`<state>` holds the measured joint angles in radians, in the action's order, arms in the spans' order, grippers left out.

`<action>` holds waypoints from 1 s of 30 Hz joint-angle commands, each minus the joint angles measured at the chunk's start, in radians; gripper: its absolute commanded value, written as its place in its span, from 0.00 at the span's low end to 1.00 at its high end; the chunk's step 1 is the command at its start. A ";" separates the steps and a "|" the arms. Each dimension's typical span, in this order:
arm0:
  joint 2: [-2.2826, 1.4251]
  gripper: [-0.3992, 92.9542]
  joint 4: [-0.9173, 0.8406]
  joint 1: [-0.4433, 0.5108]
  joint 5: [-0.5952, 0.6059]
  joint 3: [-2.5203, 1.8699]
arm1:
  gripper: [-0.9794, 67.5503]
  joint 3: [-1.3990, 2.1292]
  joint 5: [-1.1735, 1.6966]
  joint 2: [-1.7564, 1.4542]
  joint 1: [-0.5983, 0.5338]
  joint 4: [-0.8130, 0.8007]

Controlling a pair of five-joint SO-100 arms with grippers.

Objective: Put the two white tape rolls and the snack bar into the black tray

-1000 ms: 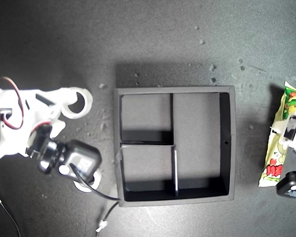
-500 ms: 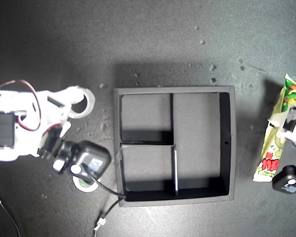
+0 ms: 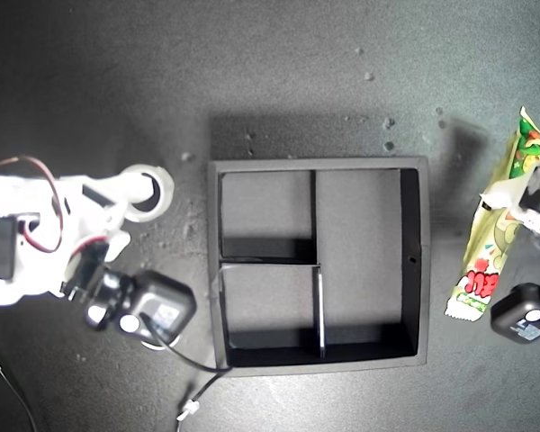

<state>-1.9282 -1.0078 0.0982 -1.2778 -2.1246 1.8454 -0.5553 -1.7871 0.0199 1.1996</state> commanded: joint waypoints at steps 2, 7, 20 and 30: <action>-0.034 0.20 0.028 0.017 0.000 0.002 | 0.01 -0.008 0.173 -0.003 0.003 -0.014; 0.029 0.20 0.058 0.012 -0.008 -0.014 | 0.01 -0.075 0.221 -0.003 0.008 -0.005; 0.241 0.04 0.103 -0.089 0.049 0.031 | 0.01 -0.479 0.416 0.259 -0.015 0.032; 0.029 0.01 -0.146 -0.097 0.132 0.267 | 0.01 -0.853 0.505 0.621 -0.048 0.078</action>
<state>-1.8239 -1.0723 0.0046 -1.1720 -1.9942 1.1045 -0.5553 -1.1965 -0.0031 1.2533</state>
